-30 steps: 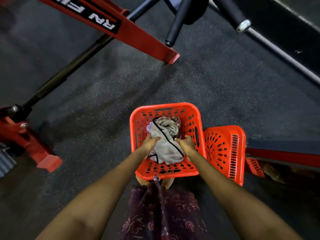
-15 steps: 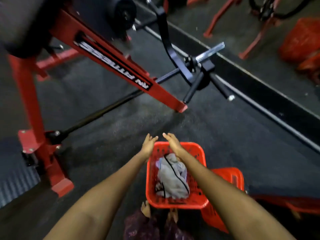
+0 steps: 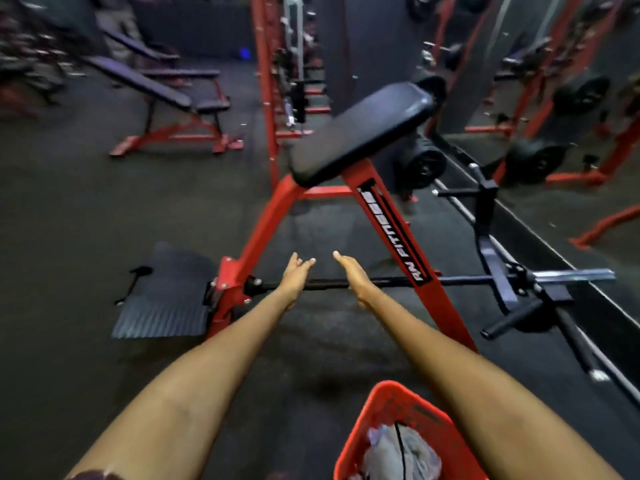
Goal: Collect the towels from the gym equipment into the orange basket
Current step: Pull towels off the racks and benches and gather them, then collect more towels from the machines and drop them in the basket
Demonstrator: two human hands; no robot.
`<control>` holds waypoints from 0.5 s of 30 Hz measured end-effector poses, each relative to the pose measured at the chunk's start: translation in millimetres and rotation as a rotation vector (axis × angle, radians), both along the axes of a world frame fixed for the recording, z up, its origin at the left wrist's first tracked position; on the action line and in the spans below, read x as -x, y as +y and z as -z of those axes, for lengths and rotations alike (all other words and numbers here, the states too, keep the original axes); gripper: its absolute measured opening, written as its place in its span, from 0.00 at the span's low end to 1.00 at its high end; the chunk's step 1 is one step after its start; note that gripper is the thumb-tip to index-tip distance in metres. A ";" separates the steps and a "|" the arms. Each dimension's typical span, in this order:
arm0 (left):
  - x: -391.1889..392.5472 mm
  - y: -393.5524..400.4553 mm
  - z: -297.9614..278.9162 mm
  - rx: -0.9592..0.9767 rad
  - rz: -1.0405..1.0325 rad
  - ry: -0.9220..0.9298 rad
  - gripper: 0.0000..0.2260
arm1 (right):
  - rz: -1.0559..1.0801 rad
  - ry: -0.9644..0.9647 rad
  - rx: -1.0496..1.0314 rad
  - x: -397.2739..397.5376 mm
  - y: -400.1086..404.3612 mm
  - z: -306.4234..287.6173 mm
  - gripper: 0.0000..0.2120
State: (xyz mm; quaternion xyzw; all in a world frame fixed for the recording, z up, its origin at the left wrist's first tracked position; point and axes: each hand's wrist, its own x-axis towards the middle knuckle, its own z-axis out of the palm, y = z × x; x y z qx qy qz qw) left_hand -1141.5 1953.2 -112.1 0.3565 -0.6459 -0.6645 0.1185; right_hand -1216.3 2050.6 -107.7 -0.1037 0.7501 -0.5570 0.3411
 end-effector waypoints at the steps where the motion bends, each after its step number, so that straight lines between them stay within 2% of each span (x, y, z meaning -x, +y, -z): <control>1: -12.9 -10.5 -4.1 0.002 -0.062 0.009 0.28 | -0.032 0.003 0.007 -7.4 -11.2 -2.7 0.31; 3: -48.0 -31.9 -10.8 -0.009 -0.178 0.045 0.28 | -0.118 0.002 0.021 -31.9 -32.7 -10.1 0.31; 5: -84.7 -62.7 3.4 -0.073 -0.302 0.087 0.35 | -0.208 0.002 0.028 -58.4 -54.9 -12.4 0.29; 7: -126.3 -78.6 4.1 -0.105 -0.447 0.090 0.40 | -0.300 -0.031 0.056 -85.6 -74.5 -12.1 0.22; 9: -168.0 -81.9 -7.8 -0.071 -0.545 0.067 0.30 | -0.379 -0.067 0.088 -116.3 -94.6 -12.4 0.13; 11: -218.9 -92.1 -13.7 -0.023 -0.677 0.042 0.27 | -0.506 -0.060 0.076 -158.4 -123.5 -7.8 0.15; 15: -309.5 -115.3 -10.5 -0.020 -0.844 0.059 0.28 | -0.674 -0.085 0.057 -241.3 -174.9 -1.7 0.26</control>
